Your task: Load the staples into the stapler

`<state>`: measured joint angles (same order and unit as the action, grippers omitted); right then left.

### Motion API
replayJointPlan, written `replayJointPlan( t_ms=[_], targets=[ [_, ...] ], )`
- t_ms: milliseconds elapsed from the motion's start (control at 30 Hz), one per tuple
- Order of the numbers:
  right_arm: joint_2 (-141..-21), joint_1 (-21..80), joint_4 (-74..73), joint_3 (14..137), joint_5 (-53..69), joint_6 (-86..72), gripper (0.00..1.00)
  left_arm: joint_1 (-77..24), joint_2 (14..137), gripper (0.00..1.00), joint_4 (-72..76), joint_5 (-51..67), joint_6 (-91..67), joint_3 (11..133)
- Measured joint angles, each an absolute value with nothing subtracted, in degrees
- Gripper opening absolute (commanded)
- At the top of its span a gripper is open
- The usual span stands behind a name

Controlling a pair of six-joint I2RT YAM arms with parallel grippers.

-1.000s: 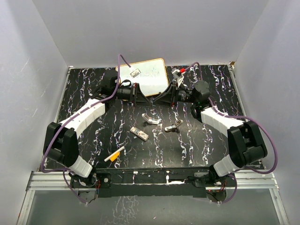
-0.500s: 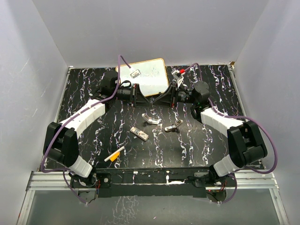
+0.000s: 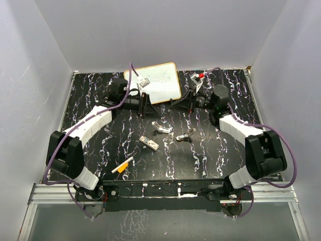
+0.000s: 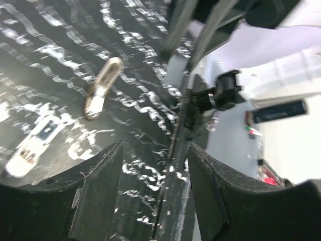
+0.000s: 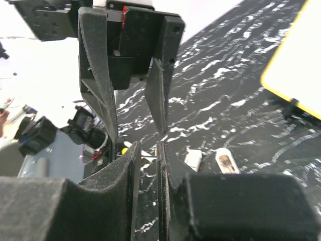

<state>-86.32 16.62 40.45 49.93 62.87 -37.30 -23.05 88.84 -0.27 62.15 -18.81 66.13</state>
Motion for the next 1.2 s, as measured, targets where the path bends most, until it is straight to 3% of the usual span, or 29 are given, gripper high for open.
replayJointPlan(
  t_ms=[300, 600, 933, 1200],
  targets=[
    [-82.8, 10.1, 22.2, 49.7, 59.0, -17.6, 0.11, -20.4, 89.0, 0.69, -11.4, 39.8, -6.0, 66.2],
    [-79.2, 10.1, 10.3, 48.1, 55.0, -1.6, 0.11, -23.1, 95.3, 0.71, -11.7, 34.7, 20.3, 63.3],
    [-78.8, 8.8, 7.4, 47.8, 55.0, 2.3, 0.12, -24.6, 102.6, 0.64, -14.9, 39.1, 48.1, 66.8],
    [-78.8, 7.7, 7.4, 47.7, 55.2, 2.8, 0.11, -27.0, 106.1, 0.51, -18.1, 41.5, 55.8, 70.5]
  ],
)
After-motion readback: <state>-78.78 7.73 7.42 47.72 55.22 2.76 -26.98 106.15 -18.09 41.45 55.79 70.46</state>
